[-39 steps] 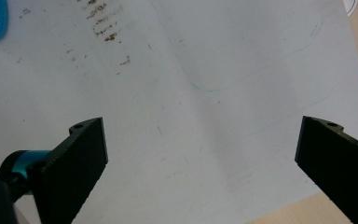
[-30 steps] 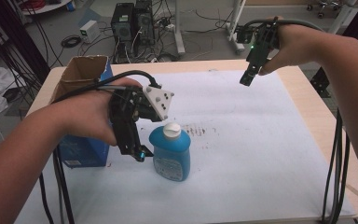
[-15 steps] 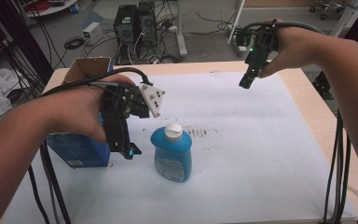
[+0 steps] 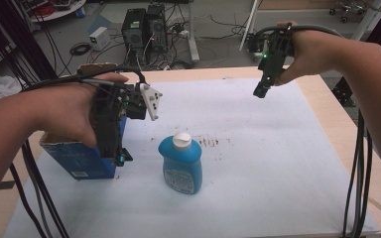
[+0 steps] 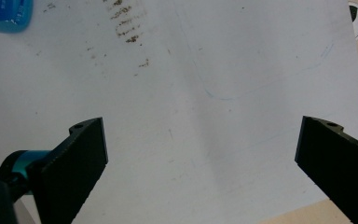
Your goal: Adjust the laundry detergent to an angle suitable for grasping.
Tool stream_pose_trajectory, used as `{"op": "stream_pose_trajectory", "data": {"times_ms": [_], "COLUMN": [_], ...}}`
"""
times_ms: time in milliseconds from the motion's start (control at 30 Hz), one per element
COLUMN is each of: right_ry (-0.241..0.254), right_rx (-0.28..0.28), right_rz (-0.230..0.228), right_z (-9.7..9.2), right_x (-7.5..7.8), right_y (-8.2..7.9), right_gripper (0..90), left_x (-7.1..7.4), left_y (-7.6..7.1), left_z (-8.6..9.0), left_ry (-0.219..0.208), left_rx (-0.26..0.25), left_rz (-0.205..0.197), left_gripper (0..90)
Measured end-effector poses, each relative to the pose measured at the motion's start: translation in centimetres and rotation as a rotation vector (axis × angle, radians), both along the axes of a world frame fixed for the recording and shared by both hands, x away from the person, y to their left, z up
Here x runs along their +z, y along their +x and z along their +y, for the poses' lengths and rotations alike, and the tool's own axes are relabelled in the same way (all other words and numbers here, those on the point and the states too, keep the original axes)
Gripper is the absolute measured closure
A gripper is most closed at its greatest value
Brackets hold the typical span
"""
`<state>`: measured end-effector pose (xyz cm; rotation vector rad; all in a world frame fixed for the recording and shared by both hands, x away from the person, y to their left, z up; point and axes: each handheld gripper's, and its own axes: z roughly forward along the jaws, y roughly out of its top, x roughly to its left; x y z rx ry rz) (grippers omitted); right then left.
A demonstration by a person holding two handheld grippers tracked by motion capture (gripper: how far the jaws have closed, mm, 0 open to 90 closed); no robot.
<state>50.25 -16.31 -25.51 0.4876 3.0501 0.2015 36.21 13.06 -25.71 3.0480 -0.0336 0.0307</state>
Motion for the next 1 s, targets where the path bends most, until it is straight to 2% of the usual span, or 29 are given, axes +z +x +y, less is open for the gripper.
{"op": "stream_pose_trajectory", "data": {"times_ms": [167,267,367,500,567,800,833,1000], "right_ry": [-0.010,-0.008,-0.006,-0.018,-0.021,-0.025,-0.020,-0.052], "right_rx": [0.013,0.020,0.019,0.027,0.041,0.048,0.064,0.062], "right_rz": [0.000,-0.002,0.001,0.012,0.016,0.031,0.027,0.032], "right_z": [-0.2,-0.4,-0.5,-0.6,-0.6,-0.2,-0.2,-0.1], "right_x": [0.1,0.2,0.4,0.5,0.6,1.2,1.2,1.6], "right_y": [-0.3,-0.4,-0.5,-0.4,-0.4,-0.3,-0.1,-0.1], "right_gripper": [1.3,1.3,1.3,1.3,1.3,1.3,1.3,1.3], "left_x": [0.7,1.0,1.1,1.2,1.2,1.1,1.1,1.2], "left_y": [0.1,0.4,0.4,0.4,0.3,0.3,0.3,0.5], "left_z": [0.4,0.5,0.6,0.7,0.7,0.5,0.4,0.4], "left_ry": [0.029,0.055,0.091,0.095,0.092,0.086,0.085,0.075], "left_rx": [0.033,0.079,0.106,0.115,0.106,0.098,0.098,0.108], "left_rz": [0.026,0.073,0.073,0.087,0.069,0.077,0.078,0.079], "left_gripper": [1.7,1.8,1.8,1.8,1.9,1.8,1.8,1.8]}}
